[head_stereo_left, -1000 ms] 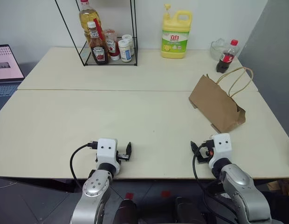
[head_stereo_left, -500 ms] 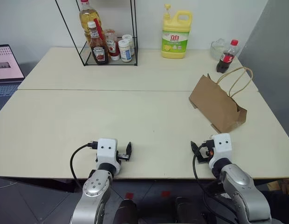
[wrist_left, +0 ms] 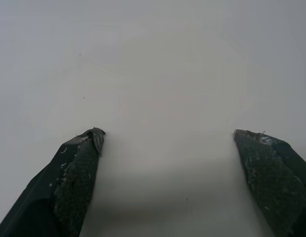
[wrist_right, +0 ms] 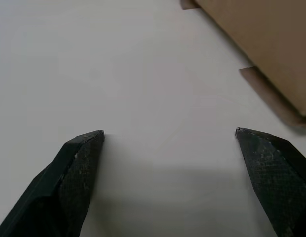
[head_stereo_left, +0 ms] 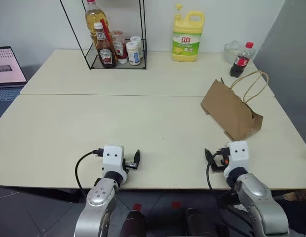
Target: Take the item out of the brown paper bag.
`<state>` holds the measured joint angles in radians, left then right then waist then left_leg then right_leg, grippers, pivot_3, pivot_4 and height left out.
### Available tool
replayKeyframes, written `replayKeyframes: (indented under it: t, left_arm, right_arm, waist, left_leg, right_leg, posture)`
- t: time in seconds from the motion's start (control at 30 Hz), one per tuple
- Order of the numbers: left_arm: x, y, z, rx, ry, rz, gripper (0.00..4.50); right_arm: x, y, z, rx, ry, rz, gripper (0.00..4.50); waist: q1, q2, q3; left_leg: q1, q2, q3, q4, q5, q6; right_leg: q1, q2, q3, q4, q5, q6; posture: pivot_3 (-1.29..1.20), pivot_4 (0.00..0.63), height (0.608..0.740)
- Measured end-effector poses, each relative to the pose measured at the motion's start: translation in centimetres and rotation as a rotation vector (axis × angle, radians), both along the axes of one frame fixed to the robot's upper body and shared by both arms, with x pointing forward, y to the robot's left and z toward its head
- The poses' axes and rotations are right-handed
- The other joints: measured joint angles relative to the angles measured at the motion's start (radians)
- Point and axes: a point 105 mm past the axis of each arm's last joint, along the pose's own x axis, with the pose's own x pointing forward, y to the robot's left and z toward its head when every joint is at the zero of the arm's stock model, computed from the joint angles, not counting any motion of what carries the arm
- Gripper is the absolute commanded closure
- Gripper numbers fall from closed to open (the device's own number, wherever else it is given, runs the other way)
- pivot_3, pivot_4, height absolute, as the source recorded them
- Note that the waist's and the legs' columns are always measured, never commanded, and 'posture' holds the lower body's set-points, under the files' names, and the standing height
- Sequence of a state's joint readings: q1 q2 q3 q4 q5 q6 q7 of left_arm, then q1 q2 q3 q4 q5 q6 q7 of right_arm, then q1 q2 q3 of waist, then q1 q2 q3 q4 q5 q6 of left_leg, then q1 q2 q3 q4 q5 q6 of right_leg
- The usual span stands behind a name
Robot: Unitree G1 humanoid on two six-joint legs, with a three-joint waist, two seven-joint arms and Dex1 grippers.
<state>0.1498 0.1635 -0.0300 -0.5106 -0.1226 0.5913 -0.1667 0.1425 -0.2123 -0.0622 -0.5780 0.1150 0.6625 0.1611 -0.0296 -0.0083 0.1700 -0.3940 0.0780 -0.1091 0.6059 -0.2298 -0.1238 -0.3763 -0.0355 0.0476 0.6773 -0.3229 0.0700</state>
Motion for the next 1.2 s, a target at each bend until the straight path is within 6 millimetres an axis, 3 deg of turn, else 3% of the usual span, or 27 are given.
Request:
replayKeyframes:
  t: [0.23, 0.53, 0.73, 1.03, 1.2]
  left_arm:
    - [2.7, -3.5, 7.3, 0.047, -0.163, -0.503, 0.03]
    - [3.9, -5.1, 13.3, 0.064, -0.212, -0.926, 0.03]
    - [4.7, -5.1, 15.3, 0.071, -0.226, -1.009, 0.03]
    - [5.6, -4.7, 15.0, 0.095, -0.228, -0.992, 0.03]
    - [5.6, -4.9, 15.2, 0.092, -0.235, -0.980, 0.03]
  right_arm:
    - [0.1, -0.6, 7.2, -0.056, -0.235, 0.018, 0.00]
    - [0.6, -0.7, 11.9, -0.073, -0.352, 0.015, 0.00]
    - [2.5, -2.3, 14.1, -0.009, -0.334, -0.029, 0.00]
    - [5.9, -4.8, 13.7, 0.061, -0.169, -0.047, 0.00]
    - [8.0, -5.1, 15.4, 0.073, -0.190, -0.017, 0.00]
  waist:
    - [-0.003, 0.000, 0.001]
    - [-0.004, 0.000, 0.003]
    - [-0.003, 0.000, 0.004]
    - [-0.003, 0.001, 0.007]
    - [-0.004, 0.002, 0.008]
  left_leg:
    - [-0.003, 0.000, -0.001, 0.000, 0.000, 0.000]
    - [-0.004, 0.000, -0.001, 0.000, 0.000, 0.000]
    - [-0.004, 0.000, -0.001, 0.000, 0.000, 0.000]
    - [-0.005, 0.000, 0.000, 0.000, 0.000, 0.000]
    - [-0.005, 0.000, 0.000, 0.000, 0.000, 0.000]
  right_leg:
    - [-0.004, 0.001, 0.000, 0.001, 0.003, -0.003]
    - [-0.004, 0.001, 0.000, 0.001, 0.003, -0.003]
    - [-0.004, 0.001, -0.001, 0.001, 0.003, -0.003]
    - [-0.004, 0.001, -0.001, 0.002, 0.003, -0.003]
    - [-0.005, 0.001, -0.001, 0.002, 0.003, -0.003]
  posture:
    - [0.00, 0.150, 0.740]
    - [0.00, 0.150, 0.740]
    - [0.00, 0.150, 0.740]
    - [0.00, 0.150, 0.740]
    - [0.00, 0.150, 0.740]
